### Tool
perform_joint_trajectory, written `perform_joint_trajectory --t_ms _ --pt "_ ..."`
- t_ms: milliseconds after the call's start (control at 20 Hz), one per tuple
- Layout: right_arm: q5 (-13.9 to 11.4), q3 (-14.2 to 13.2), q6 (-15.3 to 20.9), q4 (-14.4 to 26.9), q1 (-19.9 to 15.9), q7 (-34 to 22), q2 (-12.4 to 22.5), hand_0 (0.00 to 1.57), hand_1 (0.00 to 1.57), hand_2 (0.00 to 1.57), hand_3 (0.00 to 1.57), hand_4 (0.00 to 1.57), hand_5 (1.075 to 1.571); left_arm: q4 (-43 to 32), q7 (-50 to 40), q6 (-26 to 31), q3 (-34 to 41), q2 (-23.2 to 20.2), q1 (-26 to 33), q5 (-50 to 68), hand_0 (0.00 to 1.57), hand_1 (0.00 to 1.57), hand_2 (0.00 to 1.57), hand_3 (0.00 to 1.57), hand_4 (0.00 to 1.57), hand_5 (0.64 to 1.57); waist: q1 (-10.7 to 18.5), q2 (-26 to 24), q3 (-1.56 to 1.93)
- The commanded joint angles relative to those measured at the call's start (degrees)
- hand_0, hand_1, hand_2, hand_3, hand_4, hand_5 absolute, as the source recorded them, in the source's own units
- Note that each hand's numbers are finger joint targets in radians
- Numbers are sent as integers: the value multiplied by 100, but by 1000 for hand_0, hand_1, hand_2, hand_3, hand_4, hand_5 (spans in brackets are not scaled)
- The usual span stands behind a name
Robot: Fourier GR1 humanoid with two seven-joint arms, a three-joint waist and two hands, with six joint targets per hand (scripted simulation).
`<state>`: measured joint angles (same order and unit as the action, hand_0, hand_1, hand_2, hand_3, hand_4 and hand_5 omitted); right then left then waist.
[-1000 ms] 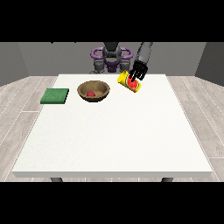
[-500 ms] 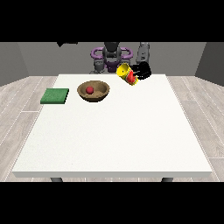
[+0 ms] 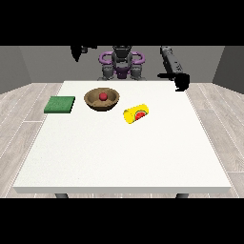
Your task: Pick the cup and pour the ball into the bowl, then pick the bowl and place it on the pad
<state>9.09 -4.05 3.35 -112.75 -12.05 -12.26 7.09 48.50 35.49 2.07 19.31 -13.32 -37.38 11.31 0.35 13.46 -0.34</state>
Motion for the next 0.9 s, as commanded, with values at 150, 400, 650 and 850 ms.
perform_joint_trajectory --t_ms 150,400,650,850 --pt "-245 158 153 621 -96 388 -286 0 0 0 0 476 1569 -239 -449 1232 410 -1383 -522 490 0 0 0 0 0 1531 76 499 32" --pt "-133 -165 69 2089 -170 1334 -482 0 0 0 0 397 1568 178 -1673 1027 172 -1884 -1188 369 0 0 0 0 0 1518 249 287 46" --pt "123 -413 -383 3323 -292 2347 -519 0 0 0 0 386 1570 394 -2039 1119 204 -2272 -1547 460 0 0 0 0 0 1523 180 587 46" --pt "237 -583 -857 4048 -326 2804 -286 0 0 0 0 315 1571 406 -2239 1077 361 -2618 -1718 535 0 0 0 0 0 1544 -12 680 43"
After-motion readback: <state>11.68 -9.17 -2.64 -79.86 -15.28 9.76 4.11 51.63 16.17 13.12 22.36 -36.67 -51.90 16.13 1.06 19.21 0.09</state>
